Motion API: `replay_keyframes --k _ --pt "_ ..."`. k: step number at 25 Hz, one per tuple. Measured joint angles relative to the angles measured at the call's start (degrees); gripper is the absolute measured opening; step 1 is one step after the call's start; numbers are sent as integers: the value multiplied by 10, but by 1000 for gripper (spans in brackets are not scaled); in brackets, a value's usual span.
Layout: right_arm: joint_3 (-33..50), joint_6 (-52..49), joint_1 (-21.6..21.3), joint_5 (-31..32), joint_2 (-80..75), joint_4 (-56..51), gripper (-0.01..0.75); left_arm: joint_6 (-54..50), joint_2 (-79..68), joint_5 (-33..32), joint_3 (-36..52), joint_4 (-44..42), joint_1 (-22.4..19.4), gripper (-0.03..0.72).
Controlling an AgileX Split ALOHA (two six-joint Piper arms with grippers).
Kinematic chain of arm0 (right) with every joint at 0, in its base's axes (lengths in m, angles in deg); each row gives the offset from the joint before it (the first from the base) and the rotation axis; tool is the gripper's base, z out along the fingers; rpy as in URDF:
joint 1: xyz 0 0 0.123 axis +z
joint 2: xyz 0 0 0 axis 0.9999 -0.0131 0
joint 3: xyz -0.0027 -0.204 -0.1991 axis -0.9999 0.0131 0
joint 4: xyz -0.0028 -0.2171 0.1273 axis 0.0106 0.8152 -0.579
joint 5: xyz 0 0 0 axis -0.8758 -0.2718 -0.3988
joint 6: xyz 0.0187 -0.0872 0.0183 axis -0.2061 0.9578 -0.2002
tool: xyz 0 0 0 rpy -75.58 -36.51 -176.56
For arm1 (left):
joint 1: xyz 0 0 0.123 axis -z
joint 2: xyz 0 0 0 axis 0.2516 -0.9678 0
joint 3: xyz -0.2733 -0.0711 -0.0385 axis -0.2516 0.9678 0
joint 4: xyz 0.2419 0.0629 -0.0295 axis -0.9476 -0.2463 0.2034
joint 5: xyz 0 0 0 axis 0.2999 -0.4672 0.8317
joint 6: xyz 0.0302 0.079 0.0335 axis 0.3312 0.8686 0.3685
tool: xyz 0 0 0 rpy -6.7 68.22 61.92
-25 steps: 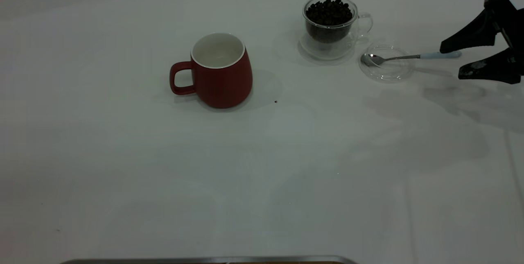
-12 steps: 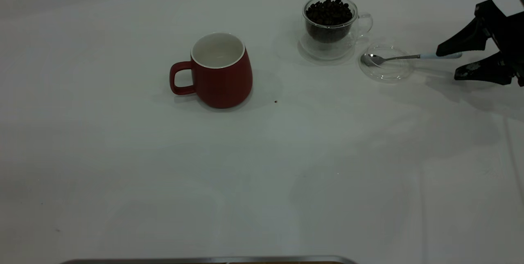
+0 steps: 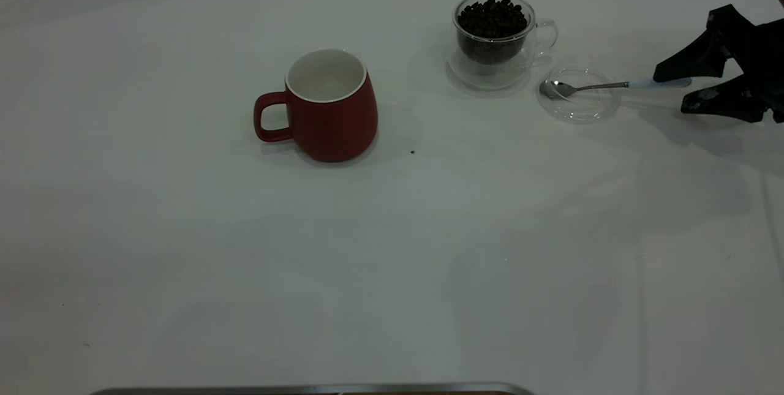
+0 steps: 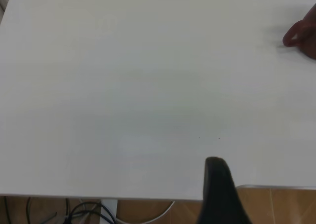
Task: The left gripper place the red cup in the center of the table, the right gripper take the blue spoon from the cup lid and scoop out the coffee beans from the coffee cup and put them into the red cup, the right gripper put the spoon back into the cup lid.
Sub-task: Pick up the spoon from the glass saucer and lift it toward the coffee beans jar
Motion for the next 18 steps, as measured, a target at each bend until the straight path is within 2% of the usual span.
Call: replay_keyframes --k 18 --pt "-5 27 4 21 -7 -28 590 0 0 0 0 0 0 537"
